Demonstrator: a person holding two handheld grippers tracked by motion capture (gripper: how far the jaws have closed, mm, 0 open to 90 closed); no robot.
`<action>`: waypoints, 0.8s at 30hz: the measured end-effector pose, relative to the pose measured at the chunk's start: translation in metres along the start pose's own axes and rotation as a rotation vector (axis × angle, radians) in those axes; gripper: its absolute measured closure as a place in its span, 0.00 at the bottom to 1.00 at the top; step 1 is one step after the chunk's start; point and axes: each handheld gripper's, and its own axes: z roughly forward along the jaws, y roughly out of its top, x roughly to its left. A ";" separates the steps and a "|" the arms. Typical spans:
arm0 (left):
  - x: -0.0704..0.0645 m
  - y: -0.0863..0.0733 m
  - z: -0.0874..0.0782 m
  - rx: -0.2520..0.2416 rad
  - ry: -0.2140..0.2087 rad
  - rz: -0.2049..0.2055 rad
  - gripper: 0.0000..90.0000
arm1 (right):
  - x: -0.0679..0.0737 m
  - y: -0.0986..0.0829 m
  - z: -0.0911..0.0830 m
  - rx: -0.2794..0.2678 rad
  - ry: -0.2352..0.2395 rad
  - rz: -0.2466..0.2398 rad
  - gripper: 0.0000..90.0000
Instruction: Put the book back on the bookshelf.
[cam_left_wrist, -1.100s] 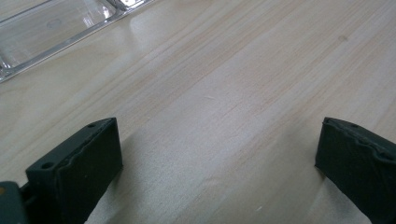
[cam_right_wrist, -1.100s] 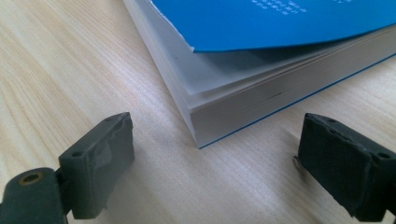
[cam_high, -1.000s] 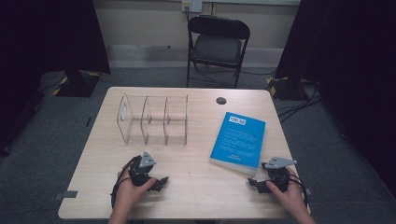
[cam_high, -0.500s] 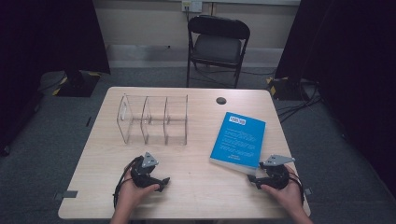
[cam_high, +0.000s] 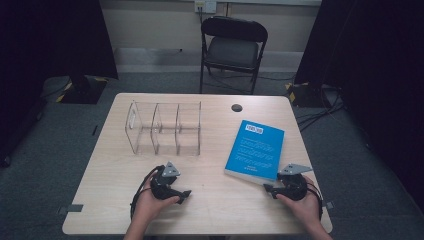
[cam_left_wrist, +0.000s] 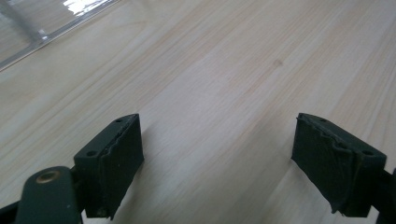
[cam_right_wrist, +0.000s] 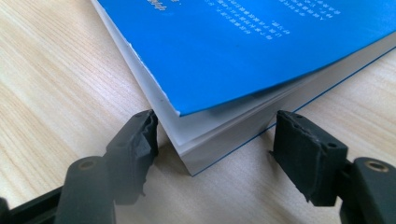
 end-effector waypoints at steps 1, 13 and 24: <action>-0.002 0.003 0.001 -0.002 -0.005 0.011 0.18 | 0.001 0.000 -0.001 -0.001 0.000 0.009 0.35; -0.027 0.038 0.017 0.005 -0.093 0.114 0.19 | 0.003 0.005 -0.004 0.027 -0.006 0.022 0.41; -0.048 0.078 0.033 -0.002 -0.165 0.192 0.18 | 0.005 0.010 -0.013 -0.013 -0.010 0.032 0.49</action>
